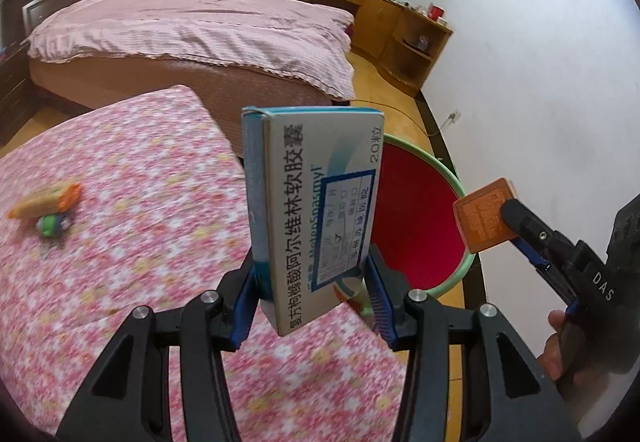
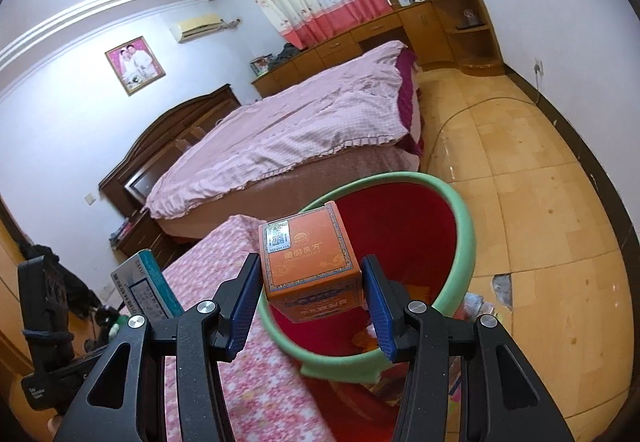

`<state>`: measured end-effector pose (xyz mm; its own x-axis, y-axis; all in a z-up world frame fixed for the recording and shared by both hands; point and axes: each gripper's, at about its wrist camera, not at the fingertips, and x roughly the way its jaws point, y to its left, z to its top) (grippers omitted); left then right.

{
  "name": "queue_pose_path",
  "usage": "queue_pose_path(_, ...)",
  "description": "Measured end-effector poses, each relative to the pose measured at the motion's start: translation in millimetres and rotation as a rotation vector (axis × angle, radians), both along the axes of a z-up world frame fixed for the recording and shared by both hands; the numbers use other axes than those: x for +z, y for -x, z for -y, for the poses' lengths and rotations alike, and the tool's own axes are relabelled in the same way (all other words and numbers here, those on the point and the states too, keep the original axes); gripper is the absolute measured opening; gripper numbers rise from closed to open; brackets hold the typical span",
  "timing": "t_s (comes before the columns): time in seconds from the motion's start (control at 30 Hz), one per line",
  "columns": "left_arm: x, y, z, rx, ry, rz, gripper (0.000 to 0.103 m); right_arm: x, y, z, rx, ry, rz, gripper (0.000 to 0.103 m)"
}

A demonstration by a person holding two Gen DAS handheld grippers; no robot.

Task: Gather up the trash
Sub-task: 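Carry both boxes over the red bucket, then open both tools to drop the medicine box and orange box into the bucket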

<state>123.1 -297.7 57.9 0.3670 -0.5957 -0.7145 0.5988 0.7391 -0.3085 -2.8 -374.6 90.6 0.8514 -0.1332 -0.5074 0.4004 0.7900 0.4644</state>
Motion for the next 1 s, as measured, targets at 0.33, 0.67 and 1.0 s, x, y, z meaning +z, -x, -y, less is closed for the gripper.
queue_pose_path(0.33,-18.7,-9.5,50.6,-0.077,-0.032,-0.033,0.049,-16.6,3.5,21.1,-0.037,-0.037,-0.032,0.052)
queue_pose_path(0.67,-29.5,-6.6,74.2,-0.109,-0.068,0.017,0.051,-29.1,3.4,30.8,-0.051,-0.066,-0.056,0.052)
queue_pose_path(1.0,-30.9,-10.3,65.4,-0.076,-0.066,-0.004,0.051,-34.2,-1.2,33.6,-0.045,-0.077,-0.064,0.053)
